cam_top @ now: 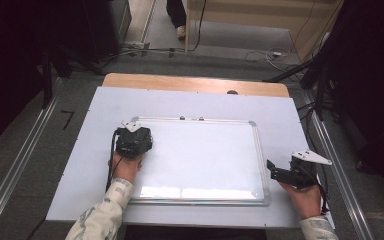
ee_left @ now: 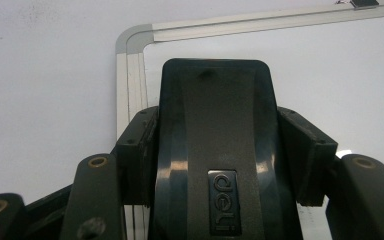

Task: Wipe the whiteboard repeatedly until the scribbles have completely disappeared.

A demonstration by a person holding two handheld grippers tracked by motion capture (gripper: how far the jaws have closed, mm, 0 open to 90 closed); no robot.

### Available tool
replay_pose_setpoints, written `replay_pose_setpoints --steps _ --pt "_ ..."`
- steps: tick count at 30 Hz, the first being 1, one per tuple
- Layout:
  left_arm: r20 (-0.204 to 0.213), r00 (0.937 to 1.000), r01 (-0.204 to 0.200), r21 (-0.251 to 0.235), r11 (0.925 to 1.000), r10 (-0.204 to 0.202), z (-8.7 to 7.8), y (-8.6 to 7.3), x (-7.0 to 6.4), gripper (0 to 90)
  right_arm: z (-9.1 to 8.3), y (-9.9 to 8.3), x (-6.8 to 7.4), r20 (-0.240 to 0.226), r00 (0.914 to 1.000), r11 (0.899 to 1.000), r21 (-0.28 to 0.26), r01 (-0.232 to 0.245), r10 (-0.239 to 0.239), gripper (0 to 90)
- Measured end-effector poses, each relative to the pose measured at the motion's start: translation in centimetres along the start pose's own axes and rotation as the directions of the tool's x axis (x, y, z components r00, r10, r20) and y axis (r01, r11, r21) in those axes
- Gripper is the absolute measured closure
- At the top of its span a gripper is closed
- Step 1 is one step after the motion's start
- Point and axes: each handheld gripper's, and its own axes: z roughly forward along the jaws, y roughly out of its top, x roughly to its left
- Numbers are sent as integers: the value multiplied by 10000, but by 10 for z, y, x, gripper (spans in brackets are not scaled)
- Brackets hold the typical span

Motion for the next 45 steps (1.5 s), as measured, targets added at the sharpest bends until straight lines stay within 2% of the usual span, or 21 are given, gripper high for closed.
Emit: replay_pose_setpoints --steps 5,16,27,33,37,45 --pt "70 9999 -80 -7 10000 80 -4 -4 -1 407 -3 0 0 85 10000 9999 -127 7 -6 57" --pt "282 9991 -310 20 9995 309 -15 -14 -5 407 -3 -1 0 165 9999 10000 -50 22 -22 58" --pt "599 9957 -707 50 9975 703 -18 -17 -29 407 -2 1 2 133 9999 10000 -71 63 -62 58" --pt "665 9952 -716 33 9974 712 -12 -12 -38 407 -2 1 3 98 9999 9999 -72 128 -127 58" --pt "615 9964 -579 50 9983 575 -6 -7 -34 407 -2 1 3 81 9998 9998 -70 162 -161 58" --pt "161 9996 -252 125 9996 250 2 2 -15 407 -4 -1 1 79 9999 9999 -109 134 -133 58"
